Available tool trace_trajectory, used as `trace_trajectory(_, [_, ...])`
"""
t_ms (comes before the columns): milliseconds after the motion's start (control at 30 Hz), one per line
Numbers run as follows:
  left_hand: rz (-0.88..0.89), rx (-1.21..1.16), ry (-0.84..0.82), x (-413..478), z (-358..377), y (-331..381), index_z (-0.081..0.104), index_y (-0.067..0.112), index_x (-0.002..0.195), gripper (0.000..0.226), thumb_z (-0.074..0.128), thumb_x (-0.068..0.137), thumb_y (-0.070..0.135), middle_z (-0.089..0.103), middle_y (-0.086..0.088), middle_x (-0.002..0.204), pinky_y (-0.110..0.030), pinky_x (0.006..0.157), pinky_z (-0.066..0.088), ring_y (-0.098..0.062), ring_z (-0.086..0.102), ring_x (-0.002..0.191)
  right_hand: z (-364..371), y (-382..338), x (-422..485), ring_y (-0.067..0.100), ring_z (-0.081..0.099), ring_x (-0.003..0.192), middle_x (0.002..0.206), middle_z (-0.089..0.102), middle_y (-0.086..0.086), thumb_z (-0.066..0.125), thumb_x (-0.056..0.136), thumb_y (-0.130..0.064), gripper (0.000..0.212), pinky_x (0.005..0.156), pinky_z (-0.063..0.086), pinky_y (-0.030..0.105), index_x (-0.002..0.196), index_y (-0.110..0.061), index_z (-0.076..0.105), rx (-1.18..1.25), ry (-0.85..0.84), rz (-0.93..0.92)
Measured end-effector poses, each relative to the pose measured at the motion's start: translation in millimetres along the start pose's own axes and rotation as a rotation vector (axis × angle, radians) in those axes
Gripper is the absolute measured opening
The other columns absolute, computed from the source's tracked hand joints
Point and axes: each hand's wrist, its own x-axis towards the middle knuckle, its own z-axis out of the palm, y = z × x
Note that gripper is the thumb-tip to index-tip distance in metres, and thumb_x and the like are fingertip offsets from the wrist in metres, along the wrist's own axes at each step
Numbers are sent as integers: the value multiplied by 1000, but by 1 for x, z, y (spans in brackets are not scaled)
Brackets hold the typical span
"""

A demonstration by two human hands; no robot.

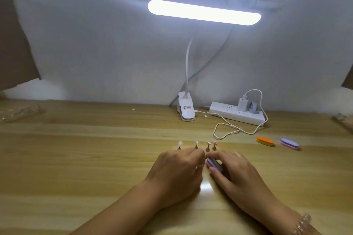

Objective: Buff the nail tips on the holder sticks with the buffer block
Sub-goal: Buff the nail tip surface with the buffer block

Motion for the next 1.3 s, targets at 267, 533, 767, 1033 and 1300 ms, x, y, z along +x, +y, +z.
trace_trajectory(267, [-73,-190,-45,-1,12,-11,55,22,100,9,54,91,24,65,3,96,-40,72,47,-27,59,87,3,1,7,11,53,104,117,62,-17,55,98,-25,31,90,39,25,126,-37,61,-22,-35,-32])
trace_trajectory(533, [-223,-284,-36,7,16,-22,57,22,98,6,60,94,24,69,6,98,-39,80,48,-17,61,91,1,1,8,6,49,104,116,58,-15,57,94,-25,37,85,30,8,129,-33,55,-25,-62,4])
trace_trajectory(767, [-336,-480,-13,7,12,-25,69,34,85,10,71,88,24,69,19,80,-11,68,43,4,63,76,-5,-1,1,1,58,89,111,59,-20,70,87,-25,47,82,47,17,131,-31,53,121,0,56])
trace_trajectory(1033, [-276,-590,-158,6,10,-22,72,20,100,20,56,90,29,69,6,94,-41,84,50,-14,62,92,-5,-6,-2,7,61,79,95,59,-22,63,77,-60,41,66,57,35,103,-30,53,149,73,-36])
trace_trajectory(1300, [-284,-664,-196,6,13,-22,74,26,101,21,58,88,29,70,13,91,-37,82,52,-9,64,89,0,-1,1,3,59,63,85,58,-19,65,74,-62,43,54,46,23,100,-33,48,183,72,-1])
